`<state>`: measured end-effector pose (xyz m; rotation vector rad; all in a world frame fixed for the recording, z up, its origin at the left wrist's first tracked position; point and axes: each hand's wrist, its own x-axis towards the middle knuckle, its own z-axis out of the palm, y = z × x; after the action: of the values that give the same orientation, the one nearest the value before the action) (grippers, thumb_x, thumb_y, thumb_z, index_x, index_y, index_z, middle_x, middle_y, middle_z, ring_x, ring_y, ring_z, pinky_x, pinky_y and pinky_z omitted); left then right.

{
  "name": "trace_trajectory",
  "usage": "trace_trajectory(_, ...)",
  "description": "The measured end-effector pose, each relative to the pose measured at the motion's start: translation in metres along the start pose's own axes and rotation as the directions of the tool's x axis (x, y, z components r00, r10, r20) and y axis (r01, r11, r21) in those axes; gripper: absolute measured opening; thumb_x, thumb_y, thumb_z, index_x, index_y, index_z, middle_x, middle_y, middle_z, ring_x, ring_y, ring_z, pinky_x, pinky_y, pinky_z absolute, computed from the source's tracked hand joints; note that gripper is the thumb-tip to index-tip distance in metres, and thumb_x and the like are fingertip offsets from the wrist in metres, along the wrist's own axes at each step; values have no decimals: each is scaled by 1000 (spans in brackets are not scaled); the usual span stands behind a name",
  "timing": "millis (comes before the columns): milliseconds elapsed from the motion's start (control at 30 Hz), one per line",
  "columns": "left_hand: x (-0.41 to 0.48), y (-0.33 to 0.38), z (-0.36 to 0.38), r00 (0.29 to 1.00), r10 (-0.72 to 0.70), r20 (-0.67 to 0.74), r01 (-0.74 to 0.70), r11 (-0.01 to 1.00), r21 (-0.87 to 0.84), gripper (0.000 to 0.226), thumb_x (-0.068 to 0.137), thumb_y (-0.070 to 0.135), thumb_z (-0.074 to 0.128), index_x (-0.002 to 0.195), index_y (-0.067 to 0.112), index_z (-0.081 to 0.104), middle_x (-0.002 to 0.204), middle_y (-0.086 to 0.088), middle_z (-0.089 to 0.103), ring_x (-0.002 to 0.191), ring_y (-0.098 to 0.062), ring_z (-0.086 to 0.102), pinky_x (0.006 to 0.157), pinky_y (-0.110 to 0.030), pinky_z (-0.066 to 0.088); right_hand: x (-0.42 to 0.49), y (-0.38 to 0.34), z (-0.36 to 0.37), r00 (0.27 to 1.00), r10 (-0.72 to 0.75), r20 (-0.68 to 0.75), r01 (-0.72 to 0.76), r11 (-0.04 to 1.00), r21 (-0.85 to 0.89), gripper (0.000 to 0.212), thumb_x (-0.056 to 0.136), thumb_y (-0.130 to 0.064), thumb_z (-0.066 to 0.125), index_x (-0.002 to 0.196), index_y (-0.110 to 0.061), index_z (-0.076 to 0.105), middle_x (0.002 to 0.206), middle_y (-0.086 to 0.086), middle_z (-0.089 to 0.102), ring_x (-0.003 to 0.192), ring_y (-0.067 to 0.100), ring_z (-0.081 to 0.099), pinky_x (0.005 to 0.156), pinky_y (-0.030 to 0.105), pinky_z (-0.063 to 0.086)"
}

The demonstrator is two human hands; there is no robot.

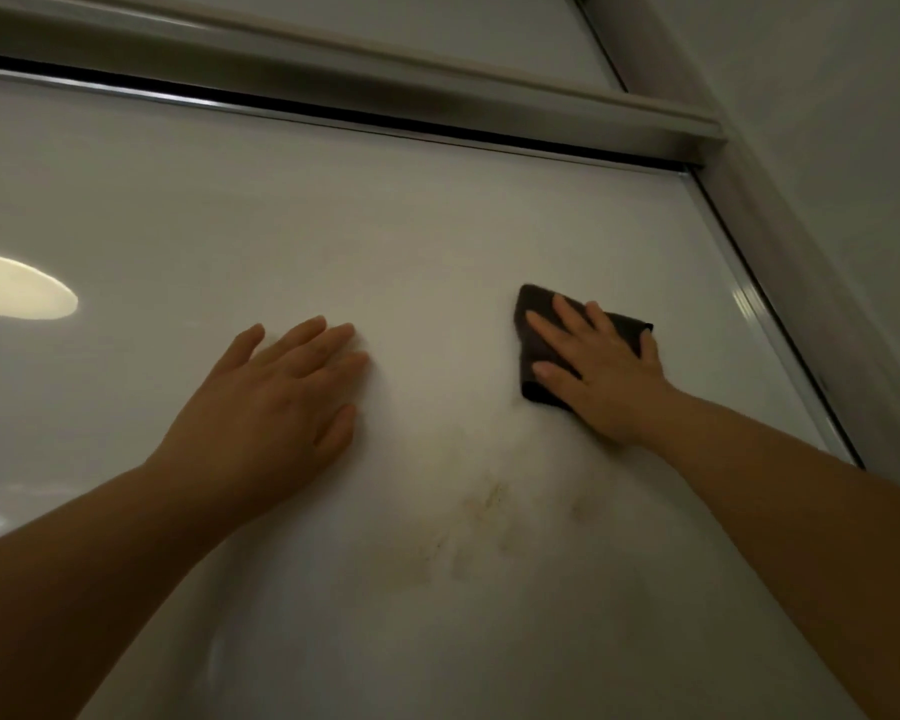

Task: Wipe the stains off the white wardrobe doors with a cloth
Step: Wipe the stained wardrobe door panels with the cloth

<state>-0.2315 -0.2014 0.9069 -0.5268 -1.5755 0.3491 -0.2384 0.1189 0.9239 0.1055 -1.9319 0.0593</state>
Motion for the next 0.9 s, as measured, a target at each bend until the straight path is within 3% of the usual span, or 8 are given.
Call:
trace_trajectory(100, -3, -2, 0, 1000, -15, -3, 15, 1000, -17, 58, 86, 43, 25, 132, 18, 50, 141, -4, 46, 131, -23, 39, 103, -52, 29, 14, -30, 0, 1000, 17, -5, -16, 999, 49, 56, 93, -58, 22, 142, -50, -4, 155, -14, -15, 142, 17, -17, 110, 57, -9)
trace_trajectory(267, -6, -2, 3, 1000, -19, -24, 18, 999, -51, 57, 86, 41, 26, 129, 15, 54, 140, -7, 47, 129, -25, 42, 101, -51, 31, -38, -34, 20, 963, -262, -68, 265, 963, 46, 51, 95, -53, 22, 140, -55, -2, 152, -22, -16, 139, 8, -20, 109, 49, -13)
trace_trajectory(333, -10, -3, 4, 999, -9, -39, 6, 998, -68, 56, 86, 40, 28, 127, 13, 55, 139, -9, 48, 127, -27, 44, 101, -49, 33, -45, -8, 18, 978, -198, -60, 200, 979, 34, 48, 97, -50, 23, 139, -56, 2, 152, -24, -12, 141, 6, -15, 111, 50, -8)
trace_trajectory(467, -18, -5, 5, 993, -34, -109, 21, 993, -118, 55, 85, 38, 31, 126, 12, 57, 136, -9, 51, 125, -25, 46, 100, -39, 33, -24, 8, 9, 992, 89, -88, -79, 991, 104, 47, 99, -41, 29, 142, -49, 13, 157, -14, 2, 143, 17, 0, 112, 59, 5)
trace_trajectory(533, -19, -4, 5, 990, -40, -134, 23, 992, -124, 53, 85, 37, 33, 124, 12, 58, 135, -9, 52, 124, -25, 47, 99, -40, 32, -12, -12, 7, 988, 116, -102, -102, 986, 131, 47, 99, -36, 31, 143, -46, 17, 157, -10, 5, 143, 21, 4, 111, 58, 10)
trace_trajectory(667, -22, -6, 6, 991, -20, -131, 4, 992, -123, 53, 86, 36, 32, 124, 11, 58, 134, -10, 52, 124, -27, 47, 100, -39, 33, -33, -64, 17, 982, -104, -156, 135, 970, 203, 49, 94, -24, 40, 139, -43, 34, 155, -10, 17, 140, 23, 14, 114, 47, 10)
trace_trajectory(767, -30, -11, 6, 995, -8, -97, -4, 993, -119, 53, 87, 34, 31, 128, 12, 55, 137, -9, 50, 127, -26, 43, 103, -40, 31, -69, -60, 23, 934, -290, -207, 330, 924, 193, 53, 83, -27, 31, 132, -36, 48, 149, -7, 32, 133, 23, 27, 112, 24, 8)
trace_trajectory(900, -42, -21, 5, 997, -12, -79, 3, 994, -111, 50, 86, 27, 34, 130, 13, 53, 137, -9, 49, 126, -26, 44, 103, -41, 30, -55, -40, 11, 979, -142, -143, 170, 963, 211, 53, 87, -20, 32, 135, -39, 41, 152, -9, 24, 136, 23, 22, 109, 21, 5)
